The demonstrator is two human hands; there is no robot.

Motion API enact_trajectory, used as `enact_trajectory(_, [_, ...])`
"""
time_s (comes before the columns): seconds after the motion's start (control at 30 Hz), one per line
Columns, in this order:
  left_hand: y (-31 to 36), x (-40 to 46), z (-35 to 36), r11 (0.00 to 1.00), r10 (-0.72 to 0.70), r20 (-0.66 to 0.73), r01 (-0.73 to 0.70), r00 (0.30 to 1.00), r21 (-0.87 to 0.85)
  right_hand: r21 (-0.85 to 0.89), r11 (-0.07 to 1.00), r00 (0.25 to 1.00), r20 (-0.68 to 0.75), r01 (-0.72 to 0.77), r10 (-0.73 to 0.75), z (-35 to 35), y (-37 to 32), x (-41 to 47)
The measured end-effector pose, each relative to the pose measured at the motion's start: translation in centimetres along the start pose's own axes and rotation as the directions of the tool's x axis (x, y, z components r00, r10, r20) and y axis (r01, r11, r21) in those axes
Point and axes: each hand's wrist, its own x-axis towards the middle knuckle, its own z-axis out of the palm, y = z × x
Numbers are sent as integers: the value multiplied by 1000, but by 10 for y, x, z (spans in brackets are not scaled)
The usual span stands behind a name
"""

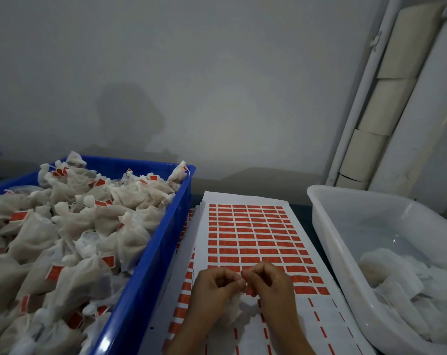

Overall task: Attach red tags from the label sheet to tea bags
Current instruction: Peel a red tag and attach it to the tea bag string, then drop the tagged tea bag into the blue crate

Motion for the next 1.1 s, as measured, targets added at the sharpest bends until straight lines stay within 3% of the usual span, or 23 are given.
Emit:
enact_trajectory(0.23, [1,-4,-14,993,-71,101,61,992,102,110,992,998,-7,-65,66,-3,0,0])
enact_trajectory(0.5, [10,-18,-45,882,-133,218,15,967,471,196,976,996,29,-91,87,1,0,-3])
enact_trajectory(0.97, [9,-44,-28,773,-36,56,-7,998,634,229,973,998,67,-27,12,0,4,-6])
enact_trajectory(1.1, [16,-41,-23,803,4,-45,24,999,595,241,970,997,81,-26,6,-2,6,-6])
